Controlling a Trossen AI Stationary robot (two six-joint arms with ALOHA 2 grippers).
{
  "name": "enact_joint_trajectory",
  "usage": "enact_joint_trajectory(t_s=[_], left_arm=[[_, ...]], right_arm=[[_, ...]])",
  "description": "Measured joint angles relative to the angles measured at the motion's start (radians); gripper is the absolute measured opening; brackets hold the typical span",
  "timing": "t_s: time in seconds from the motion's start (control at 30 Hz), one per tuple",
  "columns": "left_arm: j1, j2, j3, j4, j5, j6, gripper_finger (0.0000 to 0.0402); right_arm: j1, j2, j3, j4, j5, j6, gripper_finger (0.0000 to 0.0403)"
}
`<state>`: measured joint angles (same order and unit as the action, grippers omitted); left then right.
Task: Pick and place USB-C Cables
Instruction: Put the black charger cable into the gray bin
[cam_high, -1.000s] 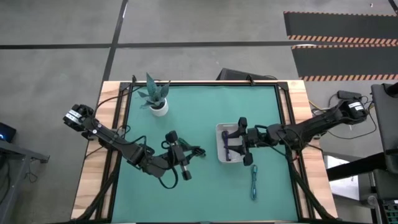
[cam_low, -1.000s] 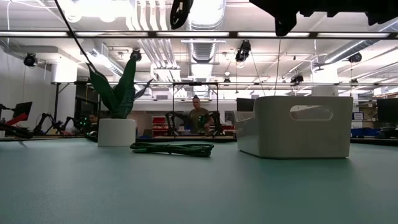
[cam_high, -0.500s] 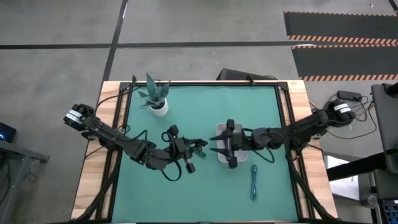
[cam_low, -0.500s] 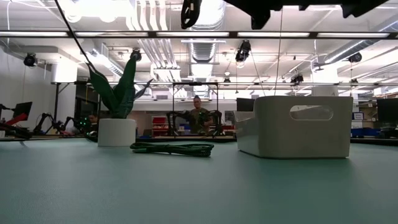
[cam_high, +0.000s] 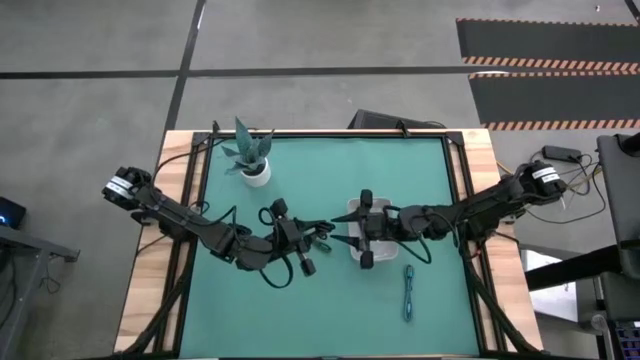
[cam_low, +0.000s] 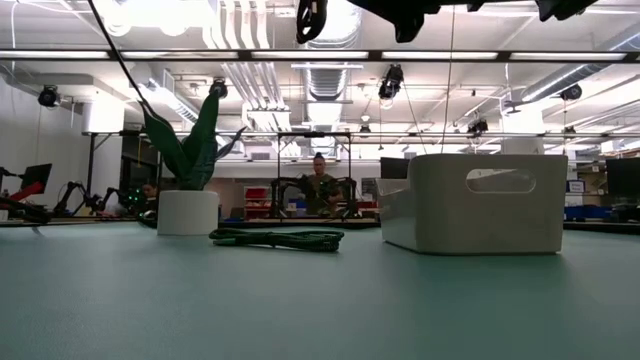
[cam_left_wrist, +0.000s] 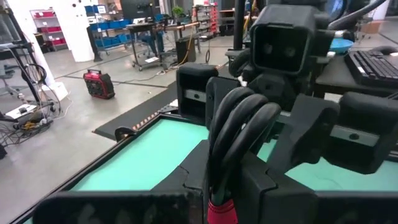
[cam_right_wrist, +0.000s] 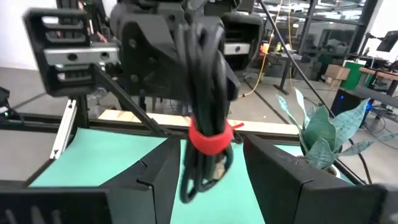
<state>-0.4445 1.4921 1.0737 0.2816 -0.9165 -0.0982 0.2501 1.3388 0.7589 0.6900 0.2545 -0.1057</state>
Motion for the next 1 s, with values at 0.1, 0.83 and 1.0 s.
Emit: enact_joint_trajectory(t_s=[0.1, 0.83, 1.0], left_arm=[[0.011, 0.0, 0.0, 0.007, 0.0, 0.0, 0.0027], [0.058, 0.011, -0.001, 0.092, 0.132, 0.004, 0.0027], [0.065, 0.038, -0.002, 0.155, 0.122, 0.032, 0.0027]], right_arm=[[0.0, 0.0, 0.0, 0.002, -0.002, 0.003, 0.0169], [-0.01, 0.006, 0.018, 0.06, -0.047, -0.034, 0.0132], [-0.023, 0.006, 0.02, 0.052, -0.045, -0.028, 0.0102]])
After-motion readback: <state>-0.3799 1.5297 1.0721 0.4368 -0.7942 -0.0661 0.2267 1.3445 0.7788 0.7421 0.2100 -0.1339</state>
